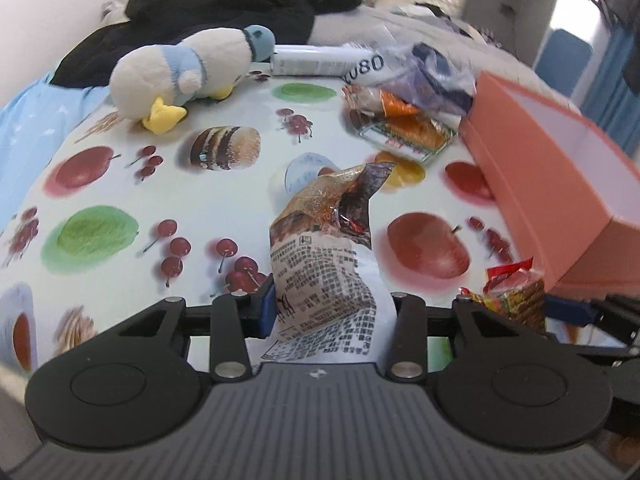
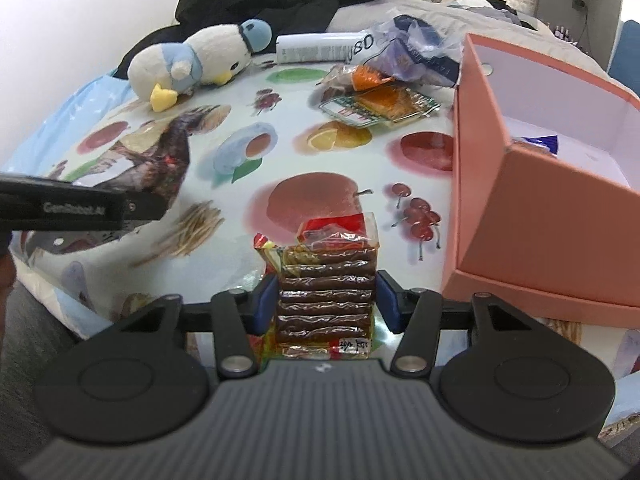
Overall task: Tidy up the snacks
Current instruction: 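Carry the pastry bag and sausage-stick pack over the pink box with both grippers, then open both grippers to drop the snacks into the pink box, then move both open tools back toward the remaining snacks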
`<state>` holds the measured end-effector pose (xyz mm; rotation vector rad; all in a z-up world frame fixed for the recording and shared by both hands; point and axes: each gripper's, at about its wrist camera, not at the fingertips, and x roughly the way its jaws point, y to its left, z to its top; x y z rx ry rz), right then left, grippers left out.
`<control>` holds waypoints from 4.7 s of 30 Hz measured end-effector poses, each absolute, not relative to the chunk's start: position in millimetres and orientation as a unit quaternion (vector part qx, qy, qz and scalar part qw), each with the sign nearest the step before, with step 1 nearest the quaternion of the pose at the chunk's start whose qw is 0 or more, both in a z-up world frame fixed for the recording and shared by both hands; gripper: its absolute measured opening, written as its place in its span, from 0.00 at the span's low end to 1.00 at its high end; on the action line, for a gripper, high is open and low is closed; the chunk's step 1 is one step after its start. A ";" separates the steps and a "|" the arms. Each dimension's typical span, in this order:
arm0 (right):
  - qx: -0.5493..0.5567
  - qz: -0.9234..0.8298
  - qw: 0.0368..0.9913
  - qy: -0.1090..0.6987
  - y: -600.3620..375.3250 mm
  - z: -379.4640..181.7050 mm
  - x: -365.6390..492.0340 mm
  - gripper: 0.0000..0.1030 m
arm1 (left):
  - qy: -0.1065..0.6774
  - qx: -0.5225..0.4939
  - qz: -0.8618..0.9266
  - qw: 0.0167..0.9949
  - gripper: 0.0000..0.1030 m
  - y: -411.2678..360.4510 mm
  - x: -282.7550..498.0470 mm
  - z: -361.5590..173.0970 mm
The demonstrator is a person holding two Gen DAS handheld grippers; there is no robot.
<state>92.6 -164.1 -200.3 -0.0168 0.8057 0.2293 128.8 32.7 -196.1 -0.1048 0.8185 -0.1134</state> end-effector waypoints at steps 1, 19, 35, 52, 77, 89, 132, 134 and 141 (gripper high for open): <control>-0.004 0.111 0.914 0.390 -166.2 -197.3 91.5 0.53 | 0.397 -0.057 -0.053 0.914 0.45 31.4 126.4 -193.1; 0.039 0.089 0.939 0.331 -199.1 -109.0 54.4 0.53 | 0.374 -0.101 -0.073 0.919 0.45 -7.9 77.8 -115.1; 0.075 0.019 0.947 0.313 -263.6 -70.3 -15.8 0.53 | 0.345 -0.083 -0.167 0.920 0.45 -85.7 20.2 -77.0; 0.101 -0.052 0.954 0.279 -325.7 -75.7 15.8 0.53 | 0.344 -0.054 -0.238 0.907 0.45 -164.8 96.4 -76.4; 0.119 -0.039 0.935 0.331 -391.7 -133.6 143.7 0.54 | 0.406 -0.010 -0.256 0.877 0.45 -244.9 261.6 -116.3; 0.128 -0.039 0.935 0.327 -391.7 -127.1 135.9 0.75 | 0.368 -0.006 -0.263 0.892 0.70 -231.2 226.3 -96.3; 0.110 0.040 0.948 0.295 -267.9 -85.9 14.4 0.75 | 0.315 -0.035 -0.163 0.934 0.70 -62.6 56.0 -67.8; 0.108 0.044 0.949 0.293 -261.1 -84.6 11.0 0.75 | 0.314 -0.041 -0.155 0.936 0.70 -53.3 49.0 -66.4; 0.098 0.057 0.946 0.303 -239.8 -86.5 4.7 0.75 | 0.325 -0.052 -0.137 0.934 0.70 -27.3 41.8 -72.5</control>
